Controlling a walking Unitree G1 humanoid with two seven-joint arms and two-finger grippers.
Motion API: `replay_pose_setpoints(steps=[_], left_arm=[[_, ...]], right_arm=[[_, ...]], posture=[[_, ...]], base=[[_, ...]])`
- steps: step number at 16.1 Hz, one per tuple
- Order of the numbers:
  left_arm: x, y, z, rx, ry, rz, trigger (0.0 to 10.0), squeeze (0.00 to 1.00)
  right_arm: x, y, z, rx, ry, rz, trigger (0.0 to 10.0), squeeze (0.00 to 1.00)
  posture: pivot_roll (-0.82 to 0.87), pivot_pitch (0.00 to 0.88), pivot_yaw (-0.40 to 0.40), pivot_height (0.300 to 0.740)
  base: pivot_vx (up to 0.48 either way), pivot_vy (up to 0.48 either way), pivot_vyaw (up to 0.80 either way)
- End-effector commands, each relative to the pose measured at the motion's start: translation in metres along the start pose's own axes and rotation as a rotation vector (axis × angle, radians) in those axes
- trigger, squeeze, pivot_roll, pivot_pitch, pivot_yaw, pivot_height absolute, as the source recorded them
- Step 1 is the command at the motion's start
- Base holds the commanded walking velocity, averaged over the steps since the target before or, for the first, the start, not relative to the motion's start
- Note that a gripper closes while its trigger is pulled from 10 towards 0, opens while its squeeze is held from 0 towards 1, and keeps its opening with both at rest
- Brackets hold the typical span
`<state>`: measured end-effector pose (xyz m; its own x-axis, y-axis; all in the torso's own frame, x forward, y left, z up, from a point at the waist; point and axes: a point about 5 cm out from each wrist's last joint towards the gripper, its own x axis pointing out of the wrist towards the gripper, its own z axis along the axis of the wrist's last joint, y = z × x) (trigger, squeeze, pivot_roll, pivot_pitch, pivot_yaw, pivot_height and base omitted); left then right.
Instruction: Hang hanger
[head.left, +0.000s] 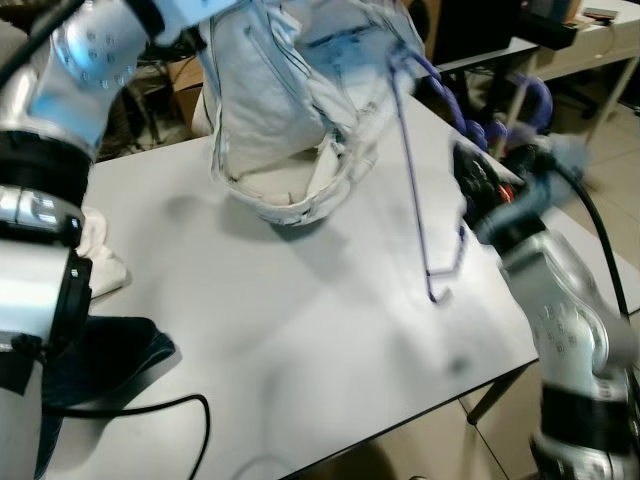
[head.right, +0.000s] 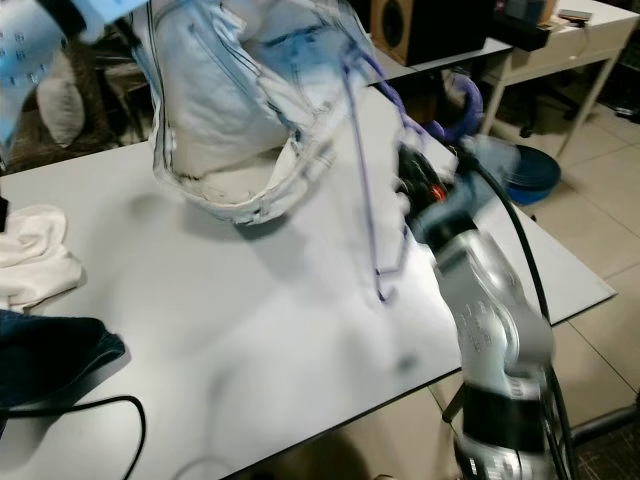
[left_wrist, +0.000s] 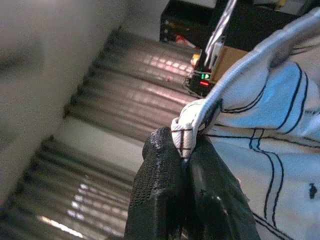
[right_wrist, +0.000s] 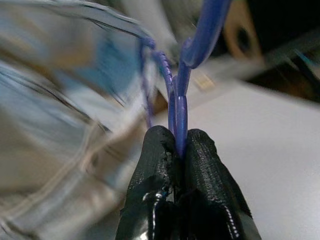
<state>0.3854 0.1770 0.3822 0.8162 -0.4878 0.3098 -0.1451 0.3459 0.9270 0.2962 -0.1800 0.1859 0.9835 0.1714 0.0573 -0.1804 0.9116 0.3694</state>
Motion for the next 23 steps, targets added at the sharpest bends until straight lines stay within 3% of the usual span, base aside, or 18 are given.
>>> replay_pose_setpoints(steps=[1,2,4,6,8,12,13,14,15,16,17,19,20,21,23], left_arm=[[0.005,0.001,0.008,0.02,-0.033,-0.013,0.0,0.0],[0.006,-0.004,0.009,0.014,-0.039,-0.035,0.0,0.0],[0.011,-0.067,0.015,-0.16,-0.041,-0.254,0.0,0.0],[0.006,-0.111,0.019,-0.275,-0.037,-0.371,0.0,0.0],[0.003,-0.126,0.021,-0.335,-0.038,-0.407,0.0,0.0],[-0.001,-0.123,0.024,-0.479,-0.054,-0.443,0.0,0.0],[0.0,-0.114,0.02,-0.503,-0.034,-0.384,0.0,0.0],[0.002,-0.095,0.012,-0.545,-0.002,-0.254,0.0,0.0],[0.003,-0.089,0.009,-0.563,0.006,-0.214,0.0,0.0],[0.003,-0.073,0.004,-0.63,0.007,-0.115,0.0,0.0],[0.003,-0.066,0.001,-0.673,0.009,-0.068,0.0,0.0],[0.004,-0.065,-0.002,-0.73,0.027,-0.048,0.0,0.0],[0.004,-0.068,-0.002,-0.752,0.032,-0.054,0.0,0.0],[0.004,-0.075,-0.001,-0.789,0.034,-0.065,0.0,0.0],[0.005,-0.081,0.001,-0.829,0.03,-0.081,0.0,0.0]], right_arm=[[-0.013,-0.02,-0.032,-0.011,0.156,-0.143,10.0,0.0],[-0.016,-0.022,-0.04,-0.021,0.2,-0.152,10.0,0.0],[-0.029,-0.01,-0.065,-0.002,0.285,-0.111,10.0,0.0],[-0.024,0.009,-0.057,0.004,0.231,-0.012,10.0,0.0],[-0.017,0.026,-0.044,0.039,0.156,0.105,10.0,0.0],[0.0,0.03,-0.043,0.053,0.17,0.17,10.0,0.0],[0.002,0.031,-0.043,0.042,0.187,0.198,10.0,0.0],[0.005,0.029,-0.032,0.036,0.116,0.192,10.0,0.0],[0.006,0.028,-0.028,0.042,0.087,0.187,10.0,0.0],[0.007,0.019,-0.017,0.103,0.008,0.13,10.0,0.0],[0.006,0.012,-0.017,0.114,0.011,0.104,10.0,0.0],[-0.008,0.005,-0.041,-0.077,0.229,0.178,10.0,0.0],[-0.016,0.003,-0.047,-0.155,0.267,0.213,10.0,0.0],[-0.027,0.003,-0.049,-0.212,0.271,0.287,10.0,0.0],[-0.036,0.007,-0.042,-0.202,0.227,0.37,10.0,0.0]], posture=[[-0.19,0.0,0.132,0.74],[-0.19,0.0,0.132,0.74],[-0.19,0.0,0.14,0.74],[-0.2,0.0,0.144,0.74],[-0.2,0.0,0.137,0.74],[-0.18,0.0,0.119,0.74],[-0.17,0.0,0.112,0.74],[-0.17,0.0,0.109,0.74],[-0.17,0.0,0.109,0.74],[-0.16,0.0,0.109,0.74],[-0.16,0.0,0.11,0.74],[-0.16,0.0,0.109,0.74],[-0.16,0.0,0.112,0.74],[-0.17,0.0,0.116,0.74],[-0.17,0.0,0.125,0.74]], base=[[0.0,0.0,0.0],[0.0,0.0,0.0],[0.0,0.0,0.0],[0.0,0.0,0.0],[0.0,0.0,0.0],[0.0,0.0,0.0],[0.0,0.0,0.0],[0.0,0.0,0.0],[0.0,0.0,0.0],[0.0,0.0,0.0],[0.0,0.0,0.0],[0.0,0.0,0.0],[0.0,0.0,0.0],[0.0,0.0,0.0],[0.0,0.0,0.0]])
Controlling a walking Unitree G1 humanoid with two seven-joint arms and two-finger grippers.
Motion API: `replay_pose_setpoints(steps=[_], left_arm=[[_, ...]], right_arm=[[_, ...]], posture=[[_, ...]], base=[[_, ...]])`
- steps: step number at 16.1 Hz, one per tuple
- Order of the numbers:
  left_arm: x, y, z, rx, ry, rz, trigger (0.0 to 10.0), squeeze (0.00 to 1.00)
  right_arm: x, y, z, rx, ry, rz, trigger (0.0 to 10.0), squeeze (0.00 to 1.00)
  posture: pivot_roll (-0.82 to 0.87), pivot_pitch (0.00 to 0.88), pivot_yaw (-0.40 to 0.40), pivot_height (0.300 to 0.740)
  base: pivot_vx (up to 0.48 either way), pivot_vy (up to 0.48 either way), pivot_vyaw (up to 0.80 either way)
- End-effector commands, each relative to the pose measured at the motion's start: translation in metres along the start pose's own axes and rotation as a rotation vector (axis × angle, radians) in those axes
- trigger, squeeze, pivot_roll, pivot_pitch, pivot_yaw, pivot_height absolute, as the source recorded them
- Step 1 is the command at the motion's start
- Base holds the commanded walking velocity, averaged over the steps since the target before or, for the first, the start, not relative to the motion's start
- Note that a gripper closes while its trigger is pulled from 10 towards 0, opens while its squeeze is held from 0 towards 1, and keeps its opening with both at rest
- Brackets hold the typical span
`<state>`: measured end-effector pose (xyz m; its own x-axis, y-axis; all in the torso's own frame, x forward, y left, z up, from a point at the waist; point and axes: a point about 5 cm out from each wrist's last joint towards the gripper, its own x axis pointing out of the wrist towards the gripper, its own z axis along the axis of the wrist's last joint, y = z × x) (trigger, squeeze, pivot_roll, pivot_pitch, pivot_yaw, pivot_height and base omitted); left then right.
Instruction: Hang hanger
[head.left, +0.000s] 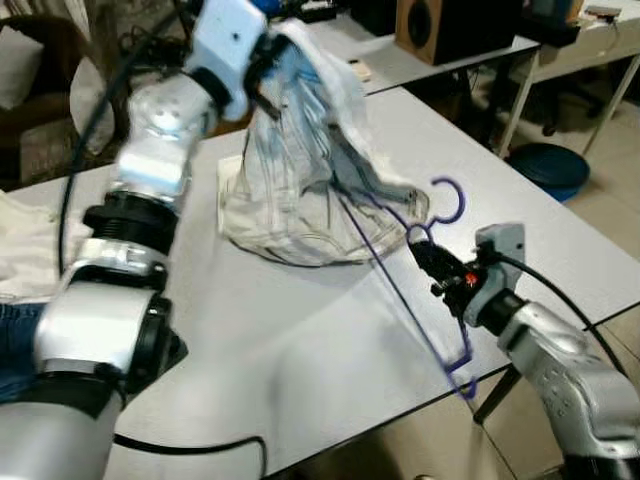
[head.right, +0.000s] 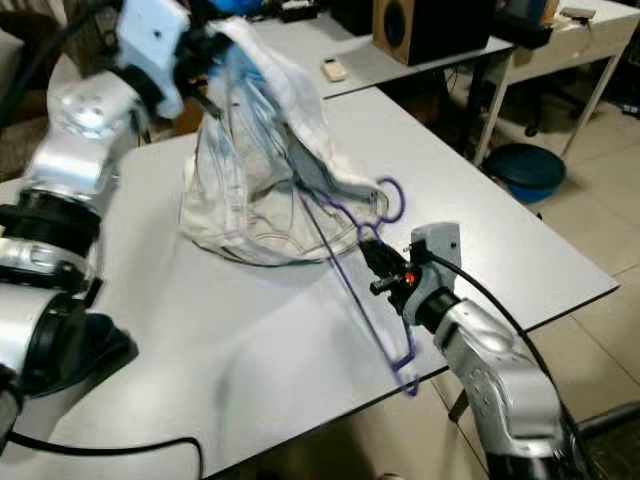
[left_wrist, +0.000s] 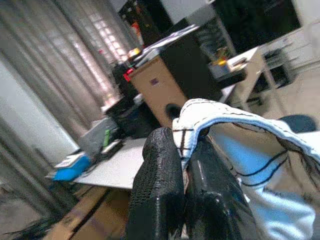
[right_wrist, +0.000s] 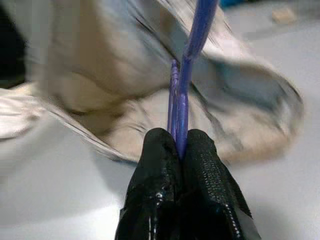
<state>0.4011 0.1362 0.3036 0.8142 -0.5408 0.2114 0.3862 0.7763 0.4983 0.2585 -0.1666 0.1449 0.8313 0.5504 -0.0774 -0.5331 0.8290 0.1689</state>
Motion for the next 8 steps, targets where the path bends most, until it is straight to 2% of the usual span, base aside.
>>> replay_pose_setpoints(steps=[1,3,4,6,8], left_arm=[[-0.002,0.006,0.001,-0.024,-0.008,0.011,0.0,0.0],[-0.001,0.002,0.001,-0.029,-0.012,-0.023,0.0,0.0],[-0.001,-0.006,0.001,-0.02,-0.019,-0.089,0.0,0.0],[-0.003,-0.021,-0.001,-0.003,-0.01,-0.22,0.0,0.0],[-0.005,-0.027,-0.003,0.006,0.003,-0.275,0.0,0.0]], right_arm=[[-0.003,0.004,0.005,-0.03,-0.029,0.05,10.0,0.0],[-0.002,0.005,0.006,-0.069,-0.028,0.08,10.0,0.0],[0.003,0.007,0.008,-0.073,-0.04,0.101,10.0,0.0],[0.019,0.0,0.015,-0.012,-0.095,0.07,10.0,0.0],[0.033,-0.01,0.022,0.066,-0.142,0.028,10.0,0.0]], posture=[[-0.17,0.0,0.126,0.74],[-0.17,0.0,0.128,0.74],[-0.17,0.0,0.13,0.74],[-0.17,0.0,0.128,0.74],[-0.17,0.0,0.126,0.74]], base=[[0.0,0.0,0.0],[0.0,0.0,0.0],[0.0,0.0,0.0],[0.0,0.0,0.0],[0.0,0.0,0.0]])
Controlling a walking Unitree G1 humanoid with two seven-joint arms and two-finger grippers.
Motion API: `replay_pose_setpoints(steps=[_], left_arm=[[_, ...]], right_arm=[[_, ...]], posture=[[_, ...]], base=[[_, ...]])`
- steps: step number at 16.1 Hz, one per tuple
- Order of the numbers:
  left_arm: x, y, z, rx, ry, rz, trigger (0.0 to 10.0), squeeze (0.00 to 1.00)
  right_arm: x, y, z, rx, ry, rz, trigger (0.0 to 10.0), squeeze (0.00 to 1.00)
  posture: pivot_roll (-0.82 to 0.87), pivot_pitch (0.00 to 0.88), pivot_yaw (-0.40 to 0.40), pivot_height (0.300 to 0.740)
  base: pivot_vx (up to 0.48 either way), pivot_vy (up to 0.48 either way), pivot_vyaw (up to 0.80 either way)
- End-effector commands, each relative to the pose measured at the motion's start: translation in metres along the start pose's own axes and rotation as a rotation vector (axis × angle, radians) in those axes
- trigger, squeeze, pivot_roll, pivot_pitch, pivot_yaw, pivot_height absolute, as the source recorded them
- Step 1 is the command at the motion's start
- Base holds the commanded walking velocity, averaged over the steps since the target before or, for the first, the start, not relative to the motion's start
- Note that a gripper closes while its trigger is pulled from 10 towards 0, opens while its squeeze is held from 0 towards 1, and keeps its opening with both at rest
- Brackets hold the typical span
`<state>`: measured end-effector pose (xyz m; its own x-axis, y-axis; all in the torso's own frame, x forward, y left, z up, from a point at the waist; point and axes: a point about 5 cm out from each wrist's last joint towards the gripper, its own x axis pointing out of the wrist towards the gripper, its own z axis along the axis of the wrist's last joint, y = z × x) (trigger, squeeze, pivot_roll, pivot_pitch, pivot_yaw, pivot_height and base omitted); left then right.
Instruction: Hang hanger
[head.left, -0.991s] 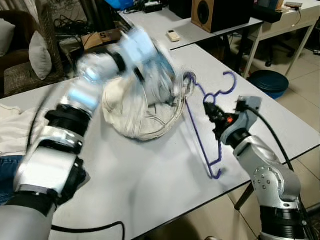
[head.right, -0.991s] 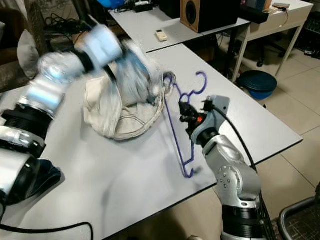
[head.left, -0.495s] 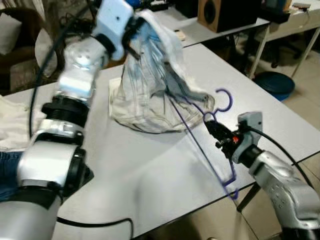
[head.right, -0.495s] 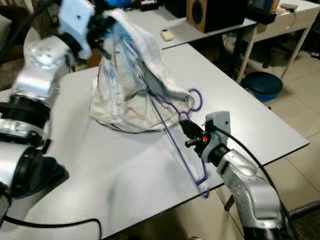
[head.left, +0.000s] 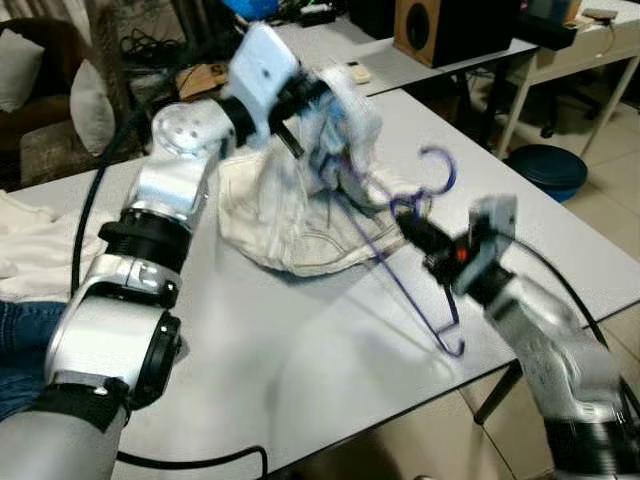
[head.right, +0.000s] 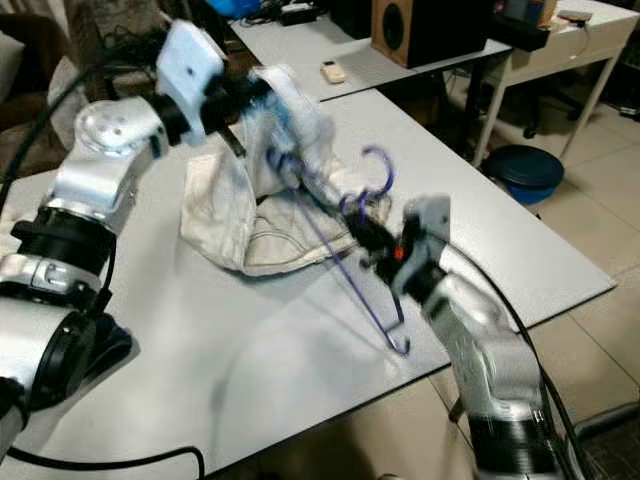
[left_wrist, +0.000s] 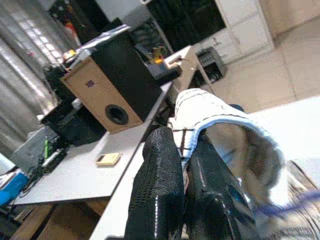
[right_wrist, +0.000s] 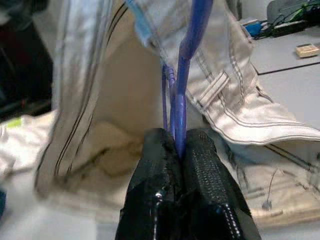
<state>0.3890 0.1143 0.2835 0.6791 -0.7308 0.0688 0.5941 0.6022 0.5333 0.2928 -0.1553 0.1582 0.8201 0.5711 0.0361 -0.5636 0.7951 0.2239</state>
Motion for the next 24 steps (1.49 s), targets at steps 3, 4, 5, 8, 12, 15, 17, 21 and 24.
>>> replay_pose_setpoints(steps=[3,4,5,8,12,15,17,21,24], left_arm=[[-0.013,0.011,-0.006,0.067,0.09,0.0,0.0,0.0],[-0.02,0.018,-0.012,0.114,0.151,0.02,0.0,0.0],[-0.026,0.023,-0.017,0.146,0.193,0.037,0.0,0.0],[-0.036,0.034,-0.023,0.196,0.261,0.068,0.1,0.0],[-0.037,0.04,-0.021,0.234,0.277,0.086,0.0,0.0],[-0.037,0.042,-0.021,0.244,0.282,0.09,0.0,0.0],[-0.032,0.042,-0.018,0.237,0.227,0.117,0.0,0.0],[-0.02,0.034,-0.007,0.25,0.135,0.103,0.0,0.0],[-0.017,0.034,-0.005,0.275,0.129,0.114,0.0,0.0]], right_arm=[[0.013,-0.006,0.014,0.073,-0.083,-0.035,10.0,0.0],[0.012,-0.003,0.02,0.091,-0.109,-0.03,10.0,0.0],[0.009,-0.001,0.022,0.101,-0.122,-0.027,10.0,0.0],[-0.003,-0.004,0.017,0.11,-0.086,-0.065,10.0,0.0],[-0.022,-0.019,0.018,0.1,-0.083,-0.173,10.0,0.0],[-0.031,-0.015,0.025,0.088,-0.084,-0.127,10.0,0.0],[-0.039,0.01,0.012,0.098,0.027,0.077,10.0,0.0],[-0.043,0.023,-0.011,0.129,0.161,0.117,10.0,0.0],[-0.051,0.019,-0.007,0.126,0.159,0.085,10.0,0.0]], posture=[[-0.15,0.0,0.113,0.74],[-0.15,0.0,0.112,0.74],[-0.15,0.0,0.112,0.74],[-0.15,0.0,0.115,0.74],[-0.16,0.0,0.13,0.74],[-0.16,0.0,0.13,0.74],[-0.17,0.0,0.141,0.74],[-0.17,0.0,0.138,0.74],[-0.17,0.0,0.142,0.74]], base=[[0.0,0.0,0.0],[0.0,0.0,0.0],[0.0,0.0,0.0],[0.0,0.0,0.0],[0.0,0.0,0.0],[0.0,0.0,0.0],[0.0,0.0,0.0],[0.0,0.0,0.0],[0.0,0.0,0.0]])
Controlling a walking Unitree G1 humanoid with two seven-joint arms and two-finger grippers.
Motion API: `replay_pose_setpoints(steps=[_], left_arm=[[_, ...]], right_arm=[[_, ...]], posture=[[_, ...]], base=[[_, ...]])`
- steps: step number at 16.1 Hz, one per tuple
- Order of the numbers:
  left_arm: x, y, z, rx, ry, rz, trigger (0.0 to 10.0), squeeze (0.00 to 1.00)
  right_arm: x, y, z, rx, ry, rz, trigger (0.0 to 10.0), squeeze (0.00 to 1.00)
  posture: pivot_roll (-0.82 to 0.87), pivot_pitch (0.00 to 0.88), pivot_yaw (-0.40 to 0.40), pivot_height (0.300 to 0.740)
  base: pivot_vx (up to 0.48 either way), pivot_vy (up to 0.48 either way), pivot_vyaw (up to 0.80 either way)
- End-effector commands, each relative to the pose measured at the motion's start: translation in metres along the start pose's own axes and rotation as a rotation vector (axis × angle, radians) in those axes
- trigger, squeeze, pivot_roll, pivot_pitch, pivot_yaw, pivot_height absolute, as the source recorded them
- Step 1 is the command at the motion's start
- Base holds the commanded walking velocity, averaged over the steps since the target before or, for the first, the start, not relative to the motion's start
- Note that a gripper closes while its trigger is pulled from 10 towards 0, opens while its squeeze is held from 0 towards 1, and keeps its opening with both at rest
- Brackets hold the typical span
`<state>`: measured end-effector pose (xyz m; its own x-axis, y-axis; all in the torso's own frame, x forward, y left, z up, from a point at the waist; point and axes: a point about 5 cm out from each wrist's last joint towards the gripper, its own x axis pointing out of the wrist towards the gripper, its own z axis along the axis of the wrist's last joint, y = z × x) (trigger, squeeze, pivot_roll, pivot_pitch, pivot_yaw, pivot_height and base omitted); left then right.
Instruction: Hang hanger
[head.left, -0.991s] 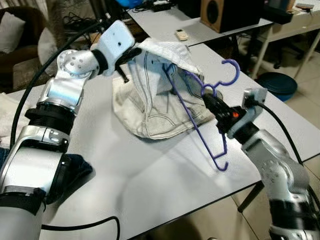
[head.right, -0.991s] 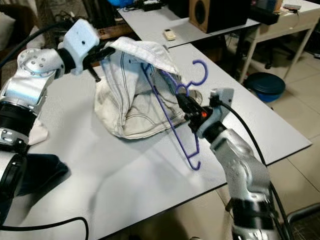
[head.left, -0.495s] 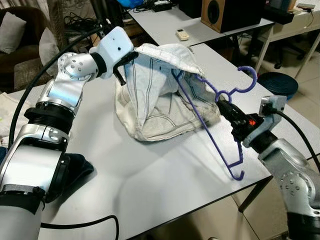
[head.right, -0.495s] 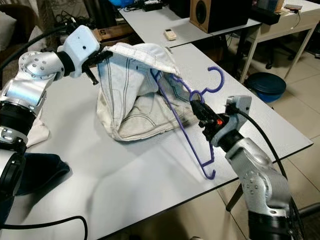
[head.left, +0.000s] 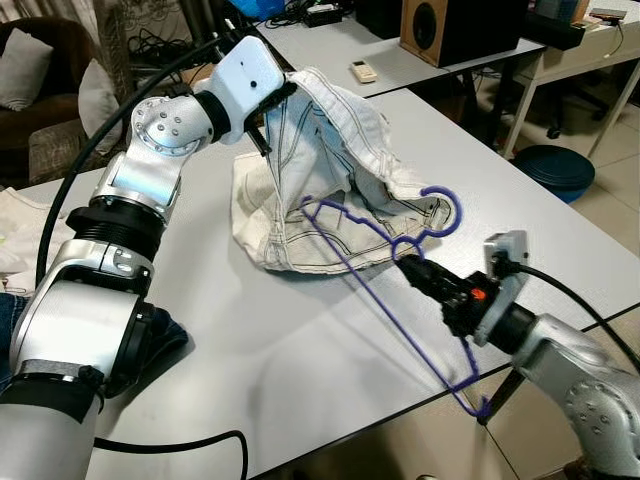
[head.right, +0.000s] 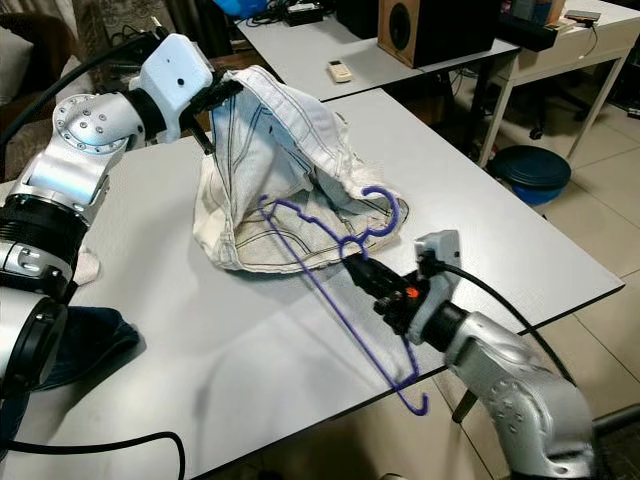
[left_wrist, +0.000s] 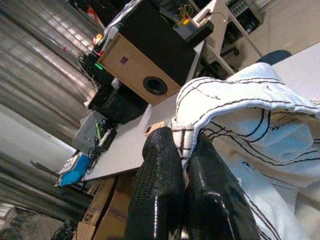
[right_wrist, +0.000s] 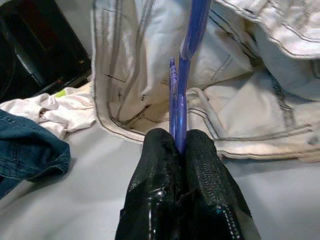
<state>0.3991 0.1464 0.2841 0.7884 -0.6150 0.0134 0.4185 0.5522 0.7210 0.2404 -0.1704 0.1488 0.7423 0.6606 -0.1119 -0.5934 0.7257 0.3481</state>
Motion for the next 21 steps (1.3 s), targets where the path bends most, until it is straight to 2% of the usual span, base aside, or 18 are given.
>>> replay_pose_setpoints(steps=[1,4,5,7,10,13,14,15,16,17,18,19,20,21], left_arm=[[-0.001,0.01,0.006,0.044,-0.003,0.024,0.0,0.0],[-0.003,0.011,0.004,0.067,0.008,0.021,0.0,0.0],[-0.003,0.01,0.003,0.067,0.009,0.013,0.0,0.0],[-0.004,0.008,0.0,0.068,0.017,-0.003,0.0,0.0],[-0.007,0.004,-0.005,0.072,0.033,-0.025,0.0,0.0],[-0.009,-0.001,-0.007,0.058,0.04,-0.07,0.0,0.0],[-0.011,-0.015,-0.01,-0.023,0.025,-0.183,0.0,0.0],[-0.012,-0.021,-0.01,-0.076,0.011,-0.236,0.0,0.0],[-0.015,-0.034,-0.003,-0.215,-0.054,-0.363,0.0,0.0],[-0.017,-0.037,0.0,-0.251,-0.074,-0.402,0.0,0.0],[-0.02,-0.043,0.008,-0.32,-0.128,-0.497,0.0,0.0],[-0.023,-0.048,0.013,-0.344,-0.155,-0.564,0.0,0.0],[-0.025,-0.051,0.028,-0.406,-0.235,-0.629,0.0,0.0],[-0.023,-0.049,0.037,-0.451,-0.281,-0.621,0.0,0.0]], right_arm=[[-0.005,-0.001,0.005,-0.01,-0.006,-0.018,10.0,0.0],[-0.021,-0.014,0.008,-0.03,0.02,-0.112,10.0,0.0],[-0.027,-0.024,0.015,-0.048,-0.015,-0.182,10.0,0.0],[-0.032,-0.031,0.028,-0.07,-0.074,-0.221,10.0,0.0],[-0.028,-0.04,0.041,-0.086,-0.165,-0.278,10.0,0.0],[-0.019,-0.045,0.047,0.0,-0.292,-0.298,10.0,0.0],[-0.007,-0.052,0.037,0.083,-0.299,-0.335,10.0,0.0],[0.0,-0.054,0.033,0.118,-0.3,-0.347,10.0,0.0],[0.015,-0.055,0.028,0.188,-0.306,-0.341,10.0,0.0],[0.02,-0.055,0.028,0.205,-0.309,-0.334,10.0,0.0],[0.034,-0.051,0.031,0.241,-0.32,-0.296,10.0,0.0],[0.043,-0.048,0.034,0.26,-0.326,-0.269,10.0,0.0],[0.062,-0.04,0.041,0.302,-0.334,-0.205,10.0,0.0],[0.071,-0.036,0.044,0.328,-0.337,-0.175,10.0,0.0]], posture=[[-0.17,0.0,0.142,0.74],[-0.18,0.0,0.139,0.74],[-0.18,0.0,0.139,0.74],[-0.18,0.0,0.139,0.74],[-0.18,0.0,0.129,0.74],[-0.17,0.0,0.126,0.74],[-0.17,0.0,0.129,0.74],[-0.17,0.0,0.129,0.74],[-0.17,0.0,0.129,0.74],[-0.16,0.0,0.131,0.74],[-0.16,0.0,0.132,0.74],[-0.16,0.0,0.133,0.74],[-0.16,0.0,0.133,0.74],[-0.16,0.0,0.133,0.74]], base=[[0.0,0.0,0.0],[0.0,0.0,0.0],[0.0,0.0,0.0],[0.0,0.0,0.0],[0.0,0.0,0.0],[0.0,0.0,0.0],[0.0,0.0,0.0],[0.0,0.0,0.0],[0.0,0.0,0.0],[0.0,0.0,0.0],[0.0,0.0,0.0],[0.0,0.0,0.0],[0.0,0.0,0.0],[0.0,0.0,0.0]])
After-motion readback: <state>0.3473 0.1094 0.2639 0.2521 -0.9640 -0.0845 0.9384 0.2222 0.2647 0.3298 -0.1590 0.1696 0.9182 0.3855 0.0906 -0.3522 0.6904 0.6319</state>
